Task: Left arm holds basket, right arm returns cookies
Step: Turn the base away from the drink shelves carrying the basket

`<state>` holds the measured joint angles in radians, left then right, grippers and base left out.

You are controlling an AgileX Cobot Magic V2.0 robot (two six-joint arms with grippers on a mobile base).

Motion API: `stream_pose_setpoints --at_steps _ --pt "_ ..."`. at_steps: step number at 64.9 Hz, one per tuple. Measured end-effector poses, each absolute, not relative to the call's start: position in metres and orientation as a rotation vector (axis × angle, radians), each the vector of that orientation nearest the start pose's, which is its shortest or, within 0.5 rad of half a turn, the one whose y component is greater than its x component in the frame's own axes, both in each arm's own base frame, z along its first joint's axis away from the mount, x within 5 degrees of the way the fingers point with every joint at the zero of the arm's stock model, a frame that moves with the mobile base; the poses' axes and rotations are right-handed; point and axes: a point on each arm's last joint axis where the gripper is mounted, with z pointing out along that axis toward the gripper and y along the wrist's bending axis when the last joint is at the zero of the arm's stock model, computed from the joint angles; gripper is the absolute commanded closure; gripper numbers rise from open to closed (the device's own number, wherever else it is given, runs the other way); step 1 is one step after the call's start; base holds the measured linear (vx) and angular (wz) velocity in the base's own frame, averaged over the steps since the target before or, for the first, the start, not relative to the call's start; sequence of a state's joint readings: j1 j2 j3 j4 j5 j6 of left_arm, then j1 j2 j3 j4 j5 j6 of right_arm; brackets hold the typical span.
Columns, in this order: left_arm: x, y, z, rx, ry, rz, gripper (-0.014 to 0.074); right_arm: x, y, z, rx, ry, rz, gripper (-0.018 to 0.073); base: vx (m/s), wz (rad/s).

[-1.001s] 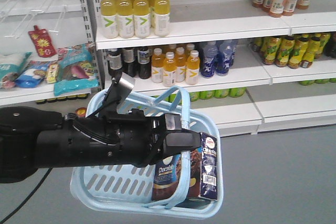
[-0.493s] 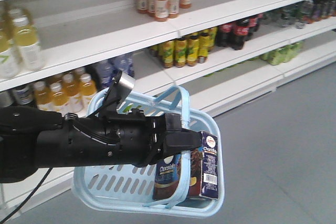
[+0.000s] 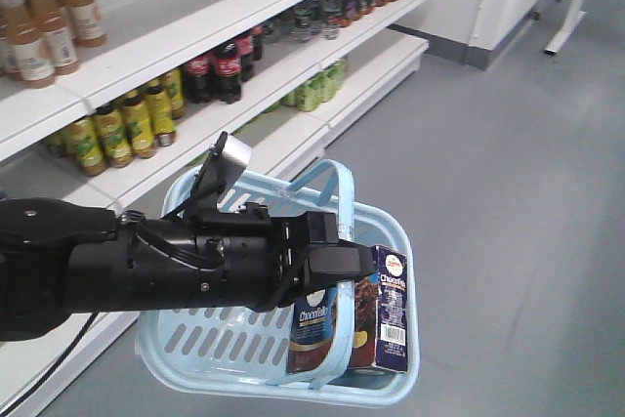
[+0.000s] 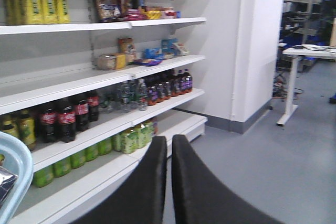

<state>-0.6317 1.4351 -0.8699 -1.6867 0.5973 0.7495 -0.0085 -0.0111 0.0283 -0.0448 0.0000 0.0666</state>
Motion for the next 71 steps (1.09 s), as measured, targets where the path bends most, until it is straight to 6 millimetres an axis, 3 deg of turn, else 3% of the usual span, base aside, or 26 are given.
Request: stream_pose_setpoints --at_steps 42,71 --pt "0.2138 -0.2196 0.2829 0.081 2.277 -1.537 0.0602 0.0566 -0.0005 0.2042 0.023 1.501 0.011 0.057 0.16 -0.72" --pt "0.2137 -0.2197 0.283 0.081 2.277 -1.54 0.0602 0.0566 -0.0005 0.2042 0.023 1.501 0.011 0.057 0.1 -0.36"
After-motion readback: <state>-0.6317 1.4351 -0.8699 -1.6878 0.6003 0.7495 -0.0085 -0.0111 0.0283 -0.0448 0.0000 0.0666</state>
